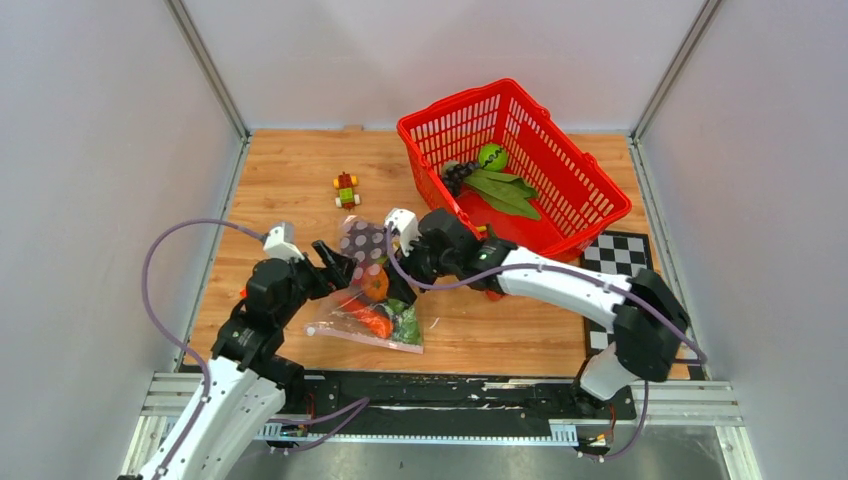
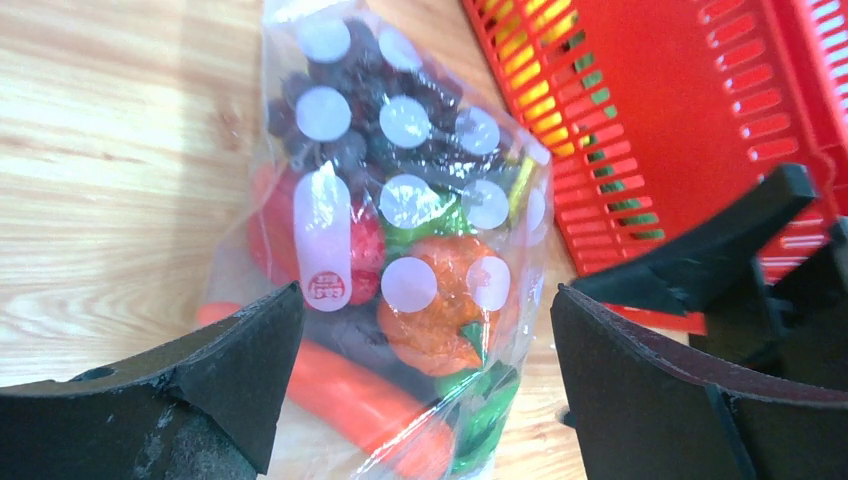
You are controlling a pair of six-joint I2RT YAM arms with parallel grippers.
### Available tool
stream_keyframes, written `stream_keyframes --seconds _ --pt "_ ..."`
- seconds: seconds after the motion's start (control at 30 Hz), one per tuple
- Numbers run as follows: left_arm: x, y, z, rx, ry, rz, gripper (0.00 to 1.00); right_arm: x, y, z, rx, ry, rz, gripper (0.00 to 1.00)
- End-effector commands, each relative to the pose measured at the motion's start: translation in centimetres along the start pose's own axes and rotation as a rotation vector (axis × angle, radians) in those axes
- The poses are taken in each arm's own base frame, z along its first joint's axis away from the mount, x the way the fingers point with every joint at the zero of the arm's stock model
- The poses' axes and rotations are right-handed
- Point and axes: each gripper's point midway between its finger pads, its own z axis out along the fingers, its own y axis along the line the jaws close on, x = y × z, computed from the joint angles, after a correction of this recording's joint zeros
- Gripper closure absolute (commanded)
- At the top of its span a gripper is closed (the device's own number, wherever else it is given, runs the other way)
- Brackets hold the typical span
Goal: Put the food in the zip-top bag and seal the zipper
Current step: Move the zipper food storage bag to the center of the board, then reset both arms
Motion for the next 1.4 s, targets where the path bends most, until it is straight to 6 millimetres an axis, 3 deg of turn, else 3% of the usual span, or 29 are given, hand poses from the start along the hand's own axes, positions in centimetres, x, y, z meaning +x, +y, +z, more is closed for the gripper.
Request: stream_keyframes --seconds 0.0,0.17,0.3,0.5,0.6,0.7,0.77,0.83,0.9,1.0,1.1,1.2,1.3,1.37 --pt "-2.9 0.5 -2.4 -0.074 -0.084 0.081 0.01 -5.6 3.3 -5.9 -0.093 -0.210 -0.109 0.27" --pt "-2.6 -1.8 -3.3 0.033 -0.044 0.086 0.01 -6.2 5.2 -8.0 -0.164 -0.288 -0.100 0.28" --pt "-3.2 -3.0 -3.8 0.076 -0.047 0.064 0.00 -6.6 6.0 -7.7 -0.210 -0.366 -0.069 0.29" --pt "-6.9 0.4 -7.2 -0.143 -0.233 0.017 0.00 -5.8 9.5 -2.3 -0.351 -0.265 -0.035 0.50" --pt "-8.4 1.2 -9.3 -0.169 -0.344 -0.021 0.00 -4.6 10.5 1.8 -0.353 -0.194 -0.035 0.51" --pt "-8.9 1.1 -10.4 -0.138 -0.399 -0.035 0.00 -3.0 10.0 6.0 -0.289 -0.106 -0.014 0.51" --pt "-9.0 0.9 -10.8 -0.128 -0.404 -0.029 0.00 -1.3 9.9 7.8 -0.276 -0.025 0.002 0.52" --pt "-8.9 1.0 -10.9 -0.144 -0.386 -0.014 0.00 -0.8 9.9 8.1 -0.274 0.010 -0.003 0.52" --pt "-8.9 1.2 -10.8 -0.168 -0.367 0.007 0.00 -1.5 10.0 7.1 -0.266 -0.009 -0.037 0.51" --pt "-9.2 1.2 -10.7 -0.186 -0.358 0.030 0.00 -4.3 11.2 3.3 -0.297 -0.079 -0.122 0.47" --pt "-9.5 0.7 -10.6 -0.180 -0.355 0.040 0.00 -7.0 11.1 -0.8 -0.256 -0.179 -0.201 0.44" --pt "-9.6 -0.3 -10.1 -0.136 -0.338 0.061 0.00 -8.9 9.2 -4.8 -0.117 -0.297 -0.254 0.38" --pt "-9.3 -1.4 -9.1 -0.095 -0.287 0.101 0.00 -10.8 5.5 -9.2 0.120 -0.439 -0.240 0.29" --pt "-8.9 -1.8 -8.2 -0.088 -0.241 0.130 0.00 -11.5 2.9 -12.2 0.260 -0.515 -0.205 0.17"
